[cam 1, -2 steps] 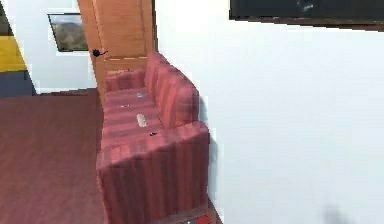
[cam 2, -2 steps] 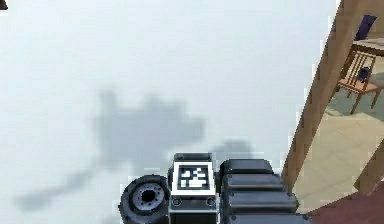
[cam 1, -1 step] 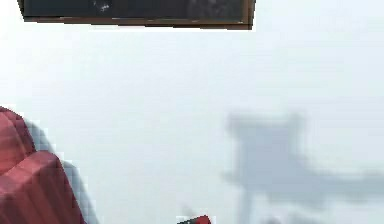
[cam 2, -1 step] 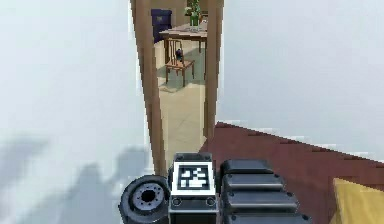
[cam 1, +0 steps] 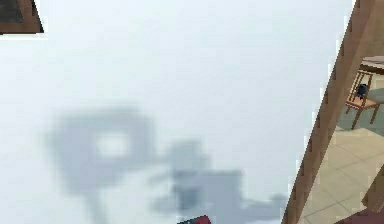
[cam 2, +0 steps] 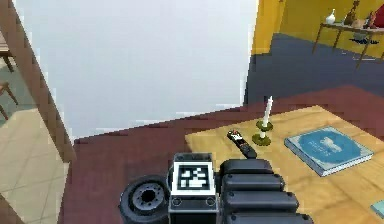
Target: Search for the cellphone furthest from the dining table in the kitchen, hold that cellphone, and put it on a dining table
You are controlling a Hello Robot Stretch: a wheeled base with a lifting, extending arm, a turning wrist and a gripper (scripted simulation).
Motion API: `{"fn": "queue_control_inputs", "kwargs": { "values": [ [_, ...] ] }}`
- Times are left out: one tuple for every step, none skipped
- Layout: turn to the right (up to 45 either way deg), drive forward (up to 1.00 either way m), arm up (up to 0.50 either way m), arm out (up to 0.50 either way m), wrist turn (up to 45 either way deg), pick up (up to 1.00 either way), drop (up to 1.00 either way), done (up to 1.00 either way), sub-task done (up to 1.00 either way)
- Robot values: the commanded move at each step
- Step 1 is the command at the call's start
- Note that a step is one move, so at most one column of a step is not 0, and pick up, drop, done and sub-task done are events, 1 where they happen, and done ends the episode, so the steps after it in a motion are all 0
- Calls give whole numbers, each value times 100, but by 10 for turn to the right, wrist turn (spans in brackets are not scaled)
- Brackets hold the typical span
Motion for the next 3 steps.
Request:
{"fn": "queue_control_inputs", "kwargs": {
  "values": [
    [60,0,0,0,0,0,0,0,0],
    [-450,0,0,0,0,0,0,0,0],
    [-450,0,0,0,0,0,0,0,0]
  ]
}}
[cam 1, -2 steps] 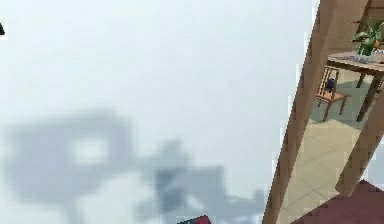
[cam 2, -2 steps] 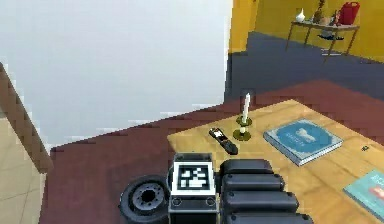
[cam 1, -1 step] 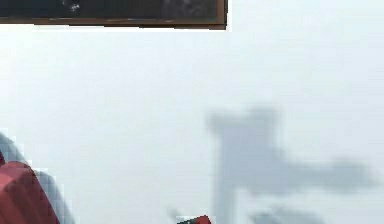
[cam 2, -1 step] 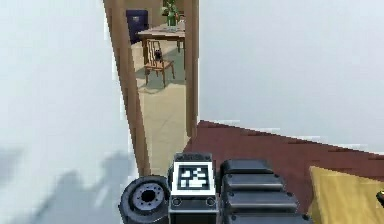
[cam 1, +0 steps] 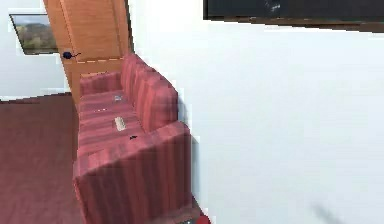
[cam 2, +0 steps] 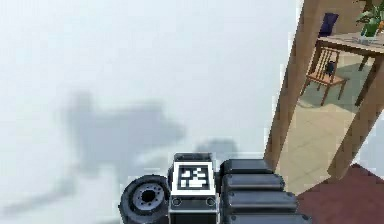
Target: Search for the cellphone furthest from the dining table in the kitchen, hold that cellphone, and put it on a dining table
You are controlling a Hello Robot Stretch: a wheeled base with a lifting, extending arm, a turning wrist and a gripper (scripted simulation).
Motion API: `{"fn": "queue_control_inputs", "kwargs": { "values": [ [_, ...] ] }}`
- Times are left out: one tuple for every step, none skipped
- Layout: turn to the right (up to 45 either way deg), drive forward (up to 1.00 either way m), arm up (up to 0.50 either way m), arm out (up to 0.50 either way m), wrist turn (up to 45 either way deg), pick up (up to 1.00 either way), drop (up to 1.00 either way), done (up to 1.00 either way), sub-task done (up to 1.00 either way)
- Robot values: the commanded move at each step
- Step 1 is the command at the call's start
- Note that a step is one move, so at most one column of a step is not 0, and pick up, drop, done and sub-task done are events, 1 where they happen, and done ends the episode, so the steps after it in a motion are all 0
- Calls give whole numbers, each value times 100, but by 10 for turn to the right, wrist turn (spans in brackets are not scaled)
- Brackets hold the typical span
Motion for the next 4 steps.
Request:
{"fn": "queue_control_inputs", "kwargs": {
  "values": [
    [-450,0,0,0,0,0,0,0,0],
    [-300,0,0,0,0,0,0,0,0],
    [-450,0,0,0,0,0,0,0,0],
    [-450,0,0,0,0,0,0,0,0]
  ]
}}
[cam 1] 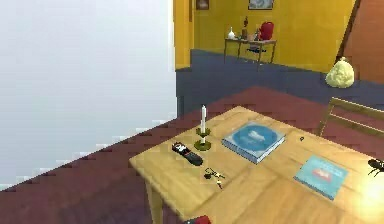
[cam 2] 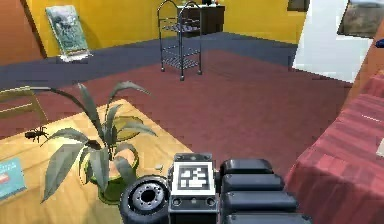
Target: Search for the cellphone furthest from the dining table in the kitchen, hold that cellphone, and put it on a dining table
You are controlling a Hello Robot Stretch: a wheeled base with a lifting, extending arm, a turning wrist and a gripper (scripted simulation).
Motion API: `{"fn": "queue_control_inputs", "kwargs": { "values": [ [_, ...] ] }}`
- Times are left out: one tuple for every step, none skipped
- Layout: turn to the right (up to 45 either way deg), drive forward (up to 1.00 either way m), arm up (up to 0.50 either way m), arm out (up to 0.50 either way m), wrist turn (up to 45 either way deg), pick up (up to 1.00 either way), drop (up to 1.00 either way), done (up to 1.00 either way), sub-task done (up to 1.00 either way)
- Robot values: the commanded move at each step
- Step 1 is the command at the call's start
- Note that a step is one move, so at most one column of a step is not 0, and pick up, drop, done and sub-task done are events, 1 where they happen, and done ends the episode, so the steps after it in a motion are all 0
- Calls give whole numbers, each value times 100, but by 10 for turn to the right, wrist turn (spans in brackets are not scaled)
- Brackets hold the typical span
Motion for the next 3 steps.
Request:
{"fn": "queue_control_inputs", "kwargs": {
  "values": [
    [-450,0,0,0,0,0,0,0,0],
    [-420,0,0,0,0,0,0,0,0],
    [450,0,0,0,0,0,0,0,0]
  ]
}}
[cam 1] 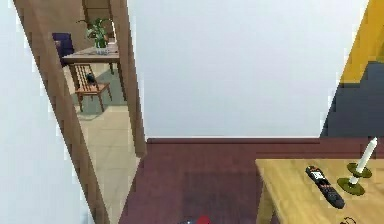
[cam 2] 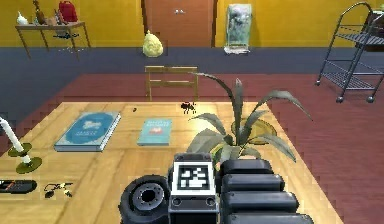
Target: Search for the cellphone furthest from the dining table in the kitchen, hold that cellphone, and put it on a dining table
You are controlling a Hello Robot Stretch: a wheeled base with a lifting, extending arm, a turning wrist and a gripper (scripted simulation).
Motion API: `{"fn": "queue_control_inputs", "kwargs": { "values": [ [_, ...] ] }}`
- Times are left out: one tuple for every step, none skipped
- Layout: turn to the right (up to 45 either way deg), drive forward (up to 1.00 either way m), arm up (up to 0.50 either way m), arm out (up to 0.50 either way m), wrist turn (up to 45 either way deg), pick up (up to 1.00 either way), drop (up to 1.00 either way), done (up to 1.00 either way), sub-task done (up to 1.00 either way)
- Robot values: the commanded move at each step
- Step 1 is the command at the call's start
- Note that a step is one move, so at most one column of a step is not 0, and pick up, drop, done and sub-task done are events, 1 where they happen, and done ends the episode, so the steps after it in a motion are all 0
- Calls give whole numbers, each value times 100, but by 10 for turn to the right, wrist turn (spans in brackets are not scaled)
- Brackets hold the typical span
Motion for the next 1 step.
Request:
{"fn": "queue_control_inputs", "kwargs": {
  "values": [
    [450,0,0,0,0,0,0,0,0]
  ]
}}
